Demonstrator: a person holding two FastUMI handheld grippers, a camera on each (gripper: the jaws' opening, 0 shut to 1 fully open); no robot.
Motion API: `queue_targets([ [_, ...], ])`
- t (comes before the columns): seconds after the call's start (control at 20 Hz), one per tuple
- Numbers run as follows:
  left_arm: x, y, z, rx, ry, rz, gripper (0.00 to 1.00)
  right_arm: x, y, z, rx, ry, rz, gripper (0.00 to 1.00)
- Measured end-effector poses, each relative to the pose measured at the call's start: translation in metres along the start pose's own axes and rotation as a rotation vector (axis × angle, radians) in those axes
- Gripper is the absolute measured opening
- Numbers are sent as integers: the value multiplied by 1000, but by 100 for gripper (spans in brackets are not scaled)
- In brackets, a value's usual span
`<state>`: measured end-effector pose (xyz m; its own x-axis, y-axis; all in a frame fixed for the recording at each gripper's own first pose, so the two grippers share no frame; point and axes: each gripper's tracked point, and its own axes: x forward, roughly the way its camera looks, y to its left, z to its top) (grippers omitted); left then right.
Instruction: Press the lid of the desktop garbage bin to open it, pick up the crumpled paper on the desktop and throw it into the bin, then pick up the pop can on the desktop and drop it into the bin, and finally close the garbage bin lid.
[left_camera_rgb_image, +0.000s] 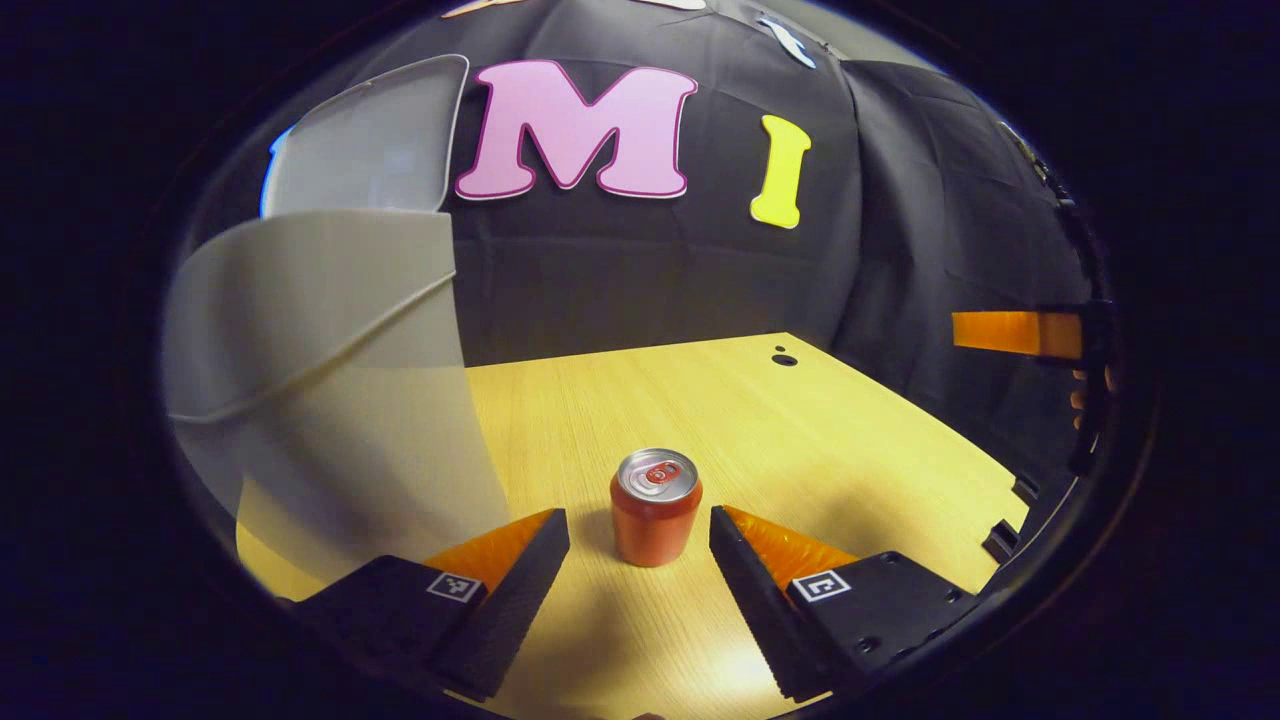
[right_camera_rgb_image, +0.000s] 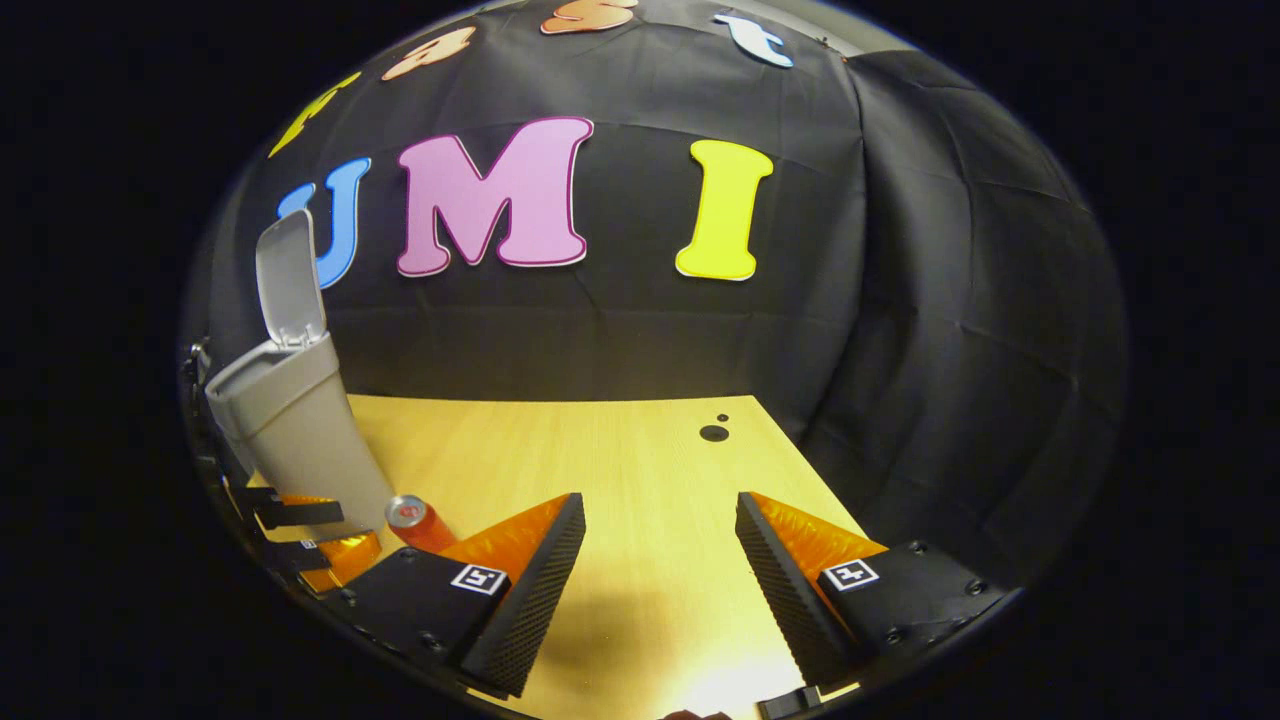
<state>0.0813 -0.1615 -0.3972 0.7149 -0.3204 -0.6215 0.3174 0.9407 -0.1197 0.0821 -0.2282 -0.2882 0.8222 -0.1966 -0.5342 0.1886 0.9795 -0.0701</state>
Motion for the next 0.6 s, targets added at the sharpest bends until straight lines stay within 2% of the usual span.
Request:
queue_targets([
  [0.2,45,-6,-13,-24,-10,-15,97,1,0,-38,-6,29,16,98],
  [0.35,62,-4,-12,4,-27,-8,97,5,0,-59,3,61,24,99],
  [0.6,78,-7,-8,29,-28,0,96,10,-6,-66,16,79,25,99],
])
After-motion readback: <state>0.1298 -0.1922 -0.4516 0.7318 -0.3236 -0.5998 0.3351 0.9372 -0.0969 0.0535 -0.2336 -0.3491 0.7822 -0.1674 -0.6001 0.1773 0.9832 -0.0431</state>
